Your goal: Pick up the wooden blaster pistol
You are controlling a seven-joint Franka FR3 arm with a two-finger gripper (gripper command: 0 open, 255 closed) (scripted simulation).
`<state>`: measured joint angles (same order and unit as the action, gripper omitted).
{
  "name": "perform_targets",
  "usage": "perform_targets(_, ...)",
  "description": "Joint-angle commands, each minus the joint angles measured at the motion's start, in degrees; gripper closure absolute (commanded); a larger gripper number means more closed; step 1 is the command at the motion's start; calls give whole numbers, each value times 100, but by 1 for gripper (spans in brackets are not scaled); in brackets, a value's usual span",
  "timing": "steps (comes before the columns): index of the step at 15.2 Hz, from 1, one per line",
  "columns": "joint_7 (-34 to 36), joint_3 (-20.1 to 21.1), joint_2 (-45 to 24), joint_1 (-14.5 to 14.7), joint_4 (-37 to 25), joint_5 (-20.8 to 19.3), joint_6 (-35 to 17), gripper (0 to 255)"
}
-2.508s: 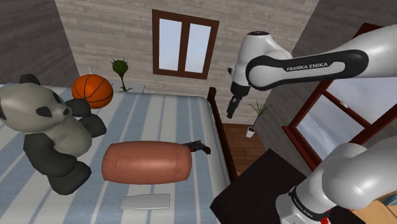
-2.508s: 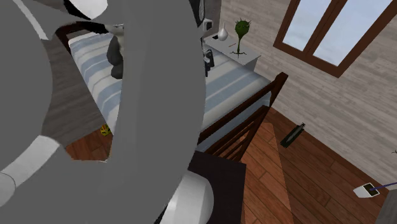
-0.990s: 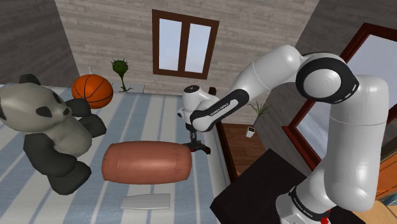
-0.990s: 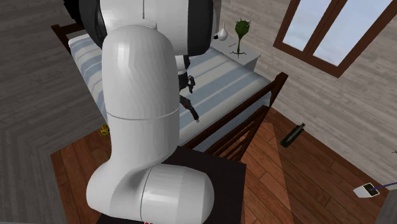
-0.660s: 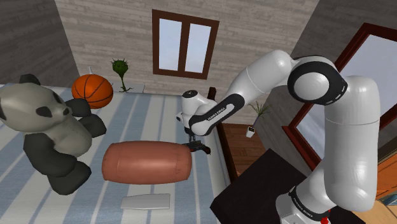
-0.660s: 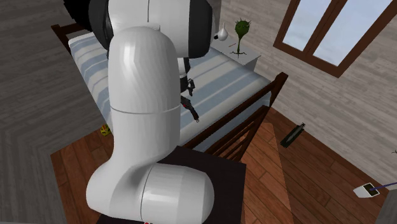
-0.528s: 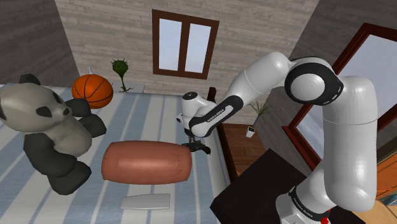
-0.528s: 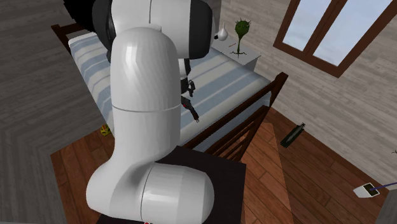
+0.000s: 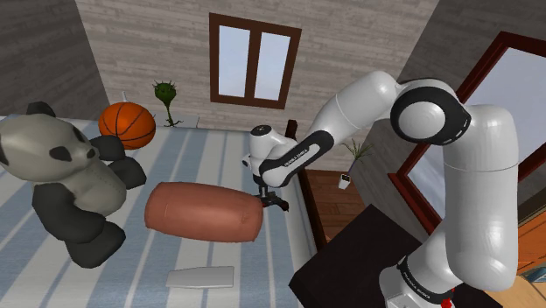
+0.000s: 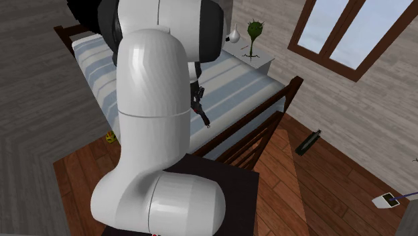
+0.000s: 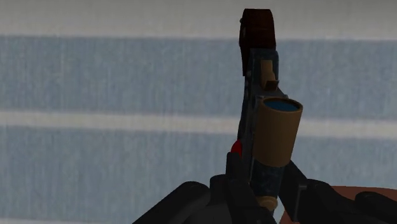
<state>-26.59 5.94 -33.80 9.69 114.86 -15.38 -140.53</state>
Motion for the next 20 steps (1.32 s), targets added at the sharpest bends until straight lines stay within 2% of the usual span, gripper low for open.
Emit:
perform_targets(1,13,44,-83,40,14,8,-16,255)
perform_targets(20,-269,209,943,-108,212,278,788,255)
